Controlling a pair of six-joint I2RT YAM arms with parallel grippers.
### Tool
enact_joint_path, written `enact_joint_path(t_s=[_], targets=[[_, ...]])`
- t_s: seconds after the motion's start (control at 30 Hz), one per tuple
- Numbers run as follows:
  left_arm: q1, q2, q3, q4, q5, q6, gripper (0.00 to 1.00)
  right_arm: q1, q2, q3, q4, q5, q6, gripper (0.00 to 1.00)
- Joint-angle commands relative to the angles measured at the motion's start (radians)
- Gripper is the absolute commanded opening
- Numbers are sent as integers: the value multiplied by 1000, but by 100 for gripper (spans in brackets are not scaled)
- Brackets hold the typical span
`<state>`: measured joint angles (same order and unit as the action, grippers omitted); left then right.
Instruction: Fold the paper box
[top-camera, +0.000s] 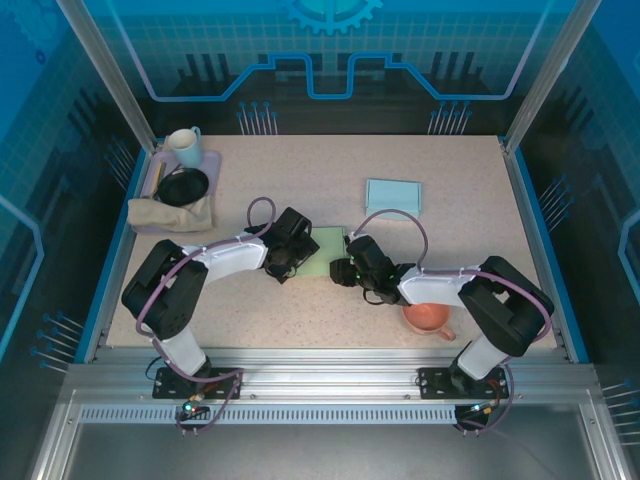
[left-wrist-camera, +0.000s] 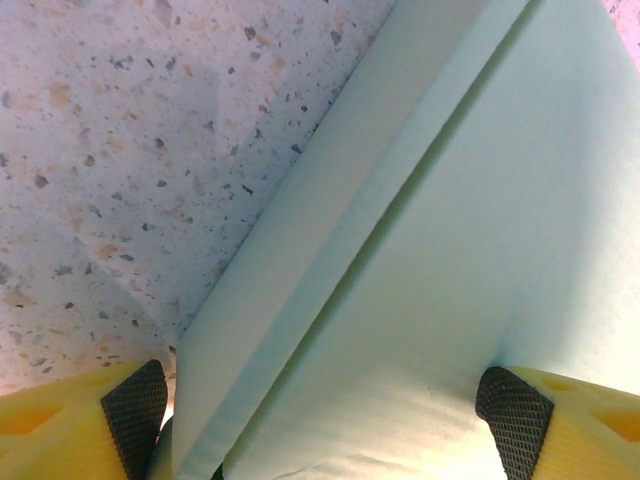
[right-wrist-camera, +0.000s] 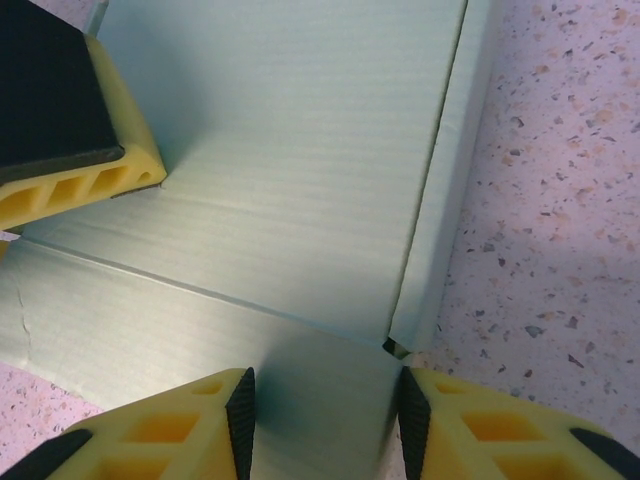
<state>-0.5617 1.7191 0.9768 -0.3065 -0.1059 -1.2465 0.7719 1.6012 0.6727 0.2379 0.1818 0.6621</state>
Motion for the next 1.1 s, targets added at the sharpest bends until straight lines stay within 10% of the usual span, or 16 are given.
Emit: enact_joint_path(t_s=[0.0,1.07], targets=[[21,60,-48,-111,-26,19,86,28,19,-21,-34,33,-14,43],[26,92,-48,-127,-29,61,86,81,150,-180,409,175,-170,43]])
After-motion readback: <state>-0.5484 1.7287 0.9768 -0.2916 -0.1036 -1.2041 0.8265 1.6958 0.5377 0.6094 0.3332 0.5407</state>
